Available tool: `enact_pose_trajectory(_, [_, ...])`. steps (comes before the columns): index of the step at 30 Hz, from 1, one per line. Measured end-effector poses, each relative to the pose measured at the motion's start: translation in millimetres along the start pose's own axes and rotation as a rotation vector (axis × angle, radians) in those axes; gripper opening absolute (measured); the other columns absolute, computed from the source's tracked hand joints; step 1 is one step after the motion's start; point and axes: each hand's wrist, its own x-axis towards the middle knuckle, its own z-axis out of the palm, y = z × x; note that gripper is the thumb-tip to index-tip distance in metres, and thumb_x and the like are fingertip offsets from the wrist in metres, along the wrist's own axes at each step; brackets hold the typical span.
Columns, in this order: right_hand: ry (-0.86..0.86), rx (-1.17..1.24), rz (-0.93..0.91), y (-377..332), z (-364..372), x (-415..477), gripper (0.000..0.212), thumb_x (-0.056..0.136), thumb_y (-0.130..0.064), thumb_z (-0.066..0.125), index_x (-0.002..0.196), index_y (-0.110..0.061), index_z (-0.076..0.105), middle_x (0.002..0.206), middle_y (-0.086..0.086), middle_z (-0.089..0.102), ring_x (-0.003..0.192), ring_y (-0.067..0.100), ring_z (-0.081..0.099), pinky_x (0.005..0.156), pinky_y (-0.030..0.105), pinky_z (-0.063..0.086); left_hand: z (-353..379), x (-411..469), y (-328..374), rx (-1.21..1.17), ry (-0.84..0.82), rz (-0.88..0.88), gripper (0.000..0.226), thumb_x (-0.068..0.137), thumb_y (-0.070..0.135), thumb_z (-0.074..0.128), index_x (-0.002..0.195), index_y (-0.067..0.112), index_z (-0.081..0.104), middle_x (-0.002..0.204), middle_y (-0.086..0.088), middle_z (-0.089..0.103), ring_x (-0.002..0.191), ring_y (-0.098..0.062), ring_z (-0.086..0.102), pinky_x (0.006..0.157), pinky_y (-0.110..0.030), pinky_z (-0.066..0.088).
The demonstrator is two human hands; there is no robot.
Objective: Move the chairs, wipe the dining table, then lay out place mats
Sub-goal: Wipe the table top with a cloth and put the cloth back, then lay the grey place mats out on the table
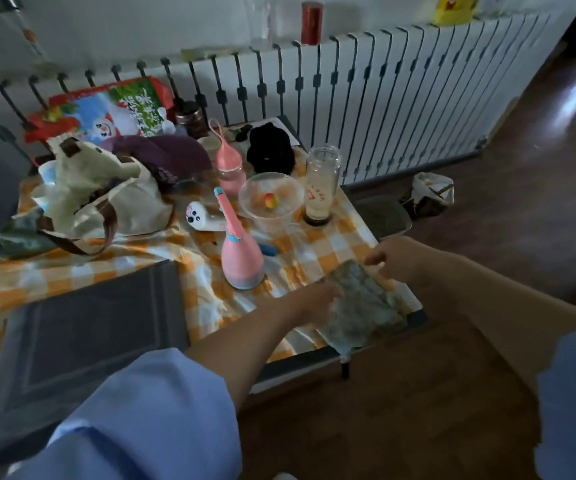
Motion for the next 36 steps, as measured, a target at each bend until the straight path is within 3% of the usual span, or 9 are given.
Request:
enact_pose_trajectory(2, [0.056, 0.025, -0.055, -16.0, -11.9, -0.9, 0.035, 0.091, -0.007, 0.055, 0.125, -0.012, 0.062, 0.129, 0.005, 0.062, 0.116, 0.02, 0.058, 0.097, 0.029, 0.046, -9.8, -10.0, -1.0, -0.119, 0.093, -0.003, 0.048, 0.1, 0.01, 0.036, 0.145, -0.002, 0.027, 0.147, -0.017, 0.035, 0.121, -0.024, 0.049, 0.082, -0.021, 0.043])
enact_pose_trajectory(4, [0.099, 0.045, -0.125, -37.7, -26.0, -5.6, 0.033, 0.09, -0.014, 0.06, 0.122, -0.011, 0.065, 0.125, 0.003, 0.064, 0.115, 0.017, 0.059, 0.094, 0.025, 0.043, -25.3, -29.2, -4.6, -0.06, 0.141, -0.002, 0.043, 0.098, 0.007, 0.037, 0.141, 0.003, 0.037, 0.144, -0.016, 0.042, 0.124, -0.025, 0.048, 0.083, -0.023, 0.041])
enact_pose_trajectory(7, [0.093, 0.022, -0.215, -78.2, -43.8, -16.6, 0.03, 0.09, -0.018, 0.059, 0.118, -0.012, 0.067, 0.121, 0.001, 0.066, 0.108, 0.016, 0.06, 0.085, 0.023, 0.042, -39.4, -59.5, -9.6, -0.246, 0.184, -0.045, 0.041, 0.096, 0.003, 0.036, 0.135, 0.007, 0.046, 0.133, -0.013, 0.052, 0.116, -0.026, 0.053, 0.087, -0.028, 0.04])
enact_pose_trajectory(12, [0.151, -0.028, -0.387, -176.3, -61.1, -40.9, 0.025, 0.091, -0.018, 0.057, 0.112, -0.013, 0.07, 0.096, -0.003, 0.068, 0.074, 0.006, 0.058, 0.068, 0.021, 0.046, -57.6, -140.9, -30.1, -0.24, 0.322, -0.114, 0.039, 0.097, 0.008, 0.038, 0.134, 0.009, 0.049, 0.134, -0.01, 0.052, 0.12, -0.025, 0.051, 0.09, -0.026, 0.038])
enact_pose_trajectory(16, [0.145, 0.015, -0.559, -273.3, -57.6, -63.9, 0.022, 0.09, -0.012, 0.058, 0.107, -0.007, 0.071, 0.094, 0.009, 0.073, 0.085, 0.02, 0.069, 0.086, 0.034, 0.055, -54.9, -245.4, -70.7, -0.207, 0.52, -0.205, 0.033, 0.094, 0.01, 0.045, 0.124, 0.005, 0.057, 0.126, -0.013, 0.059, 0.109, -0.021, 0.055, 0.089, -0.026, 0.038])
enact_pose_trajectory(23, [0.146, -0.004, -0.966, -484.6, 9.2, -155.3, 0.021, 0.089, -0.016, 0.057, 0.105, -0.014, 0.071, 0.094, 0.006, 0.074, 0.087, 0.02, 0.069, 0.086, 0.036, 0.055, 20.6, -475.5, -152.0, -0.338, 0.756, -0.722, 0.03, 0.093, 0.014, 0.047, 0.119, 0.016, 0.063, 0.121, -0.003, 0.063, 0.112, -0.02, 0.058, 0.095, -0.025, 0.042])
enact_pose_trajectory(27, [0.068, -0.008, -1.193, -597.0, 73.8, -227.3, 0.021, 0.089, -0.017, 0.06, 0.106, -0.011, 0.071, 0.083, 0.003, 0.07, 0.07, 0.011, 0.063, 0.075, 0.025, 0.049, 88.9, -611.9, -157.4, -0.399, 0.882, -0.926, 0.027, 0.093, 0.01, 0.047, 0.113, 0.006, 0.065, 0.117, -0.011, 0.065, 0.108, -0.025, 0.06, 0.088, -0.021, 0.04])
enact_pose_trajectory(31, [-0.03, -0.026, -1.312, -668.0, 129.7, -280.7, 0.023, 0.091, -0.019, 0.059, 0.111, -0.013, 0.069, 0.101, 0.006, 0.073, 0.087, 0.015, 0.067, 0.09, 0.031, 0.053, 144.7, -693.9, -164.4, -0.453, 0.976, -1.112, 0.029, 0.095, 0.012, 0.047, 0.119, 0.013, 0.064, 0.123, -0.006, 0.062, 0.115, -0.022, 0.057, 0.095, -0.025, 0.041])
enact_pose_trajectory(36, [0.004, -0.039, -1.264, -685.2, 152.9, -276.3, 0.027, 0.092, -0.021, 0.058, 0.115, -0.013, 0.068, 0.113, 0.005, 0.07, 0.105, 0.019, 0.064, 0.092, 0.025, 0.046, 156.0, -697.8, -192.3, -0.432, 1.06, -1.089, 0.029, 0.094, 0.01, 0.044, 0.111, 0.014, 0.067, 0.116, -0.004, 0.067, 0.107, -0.021, 0.061, 0.089, -0.024, 0.043])
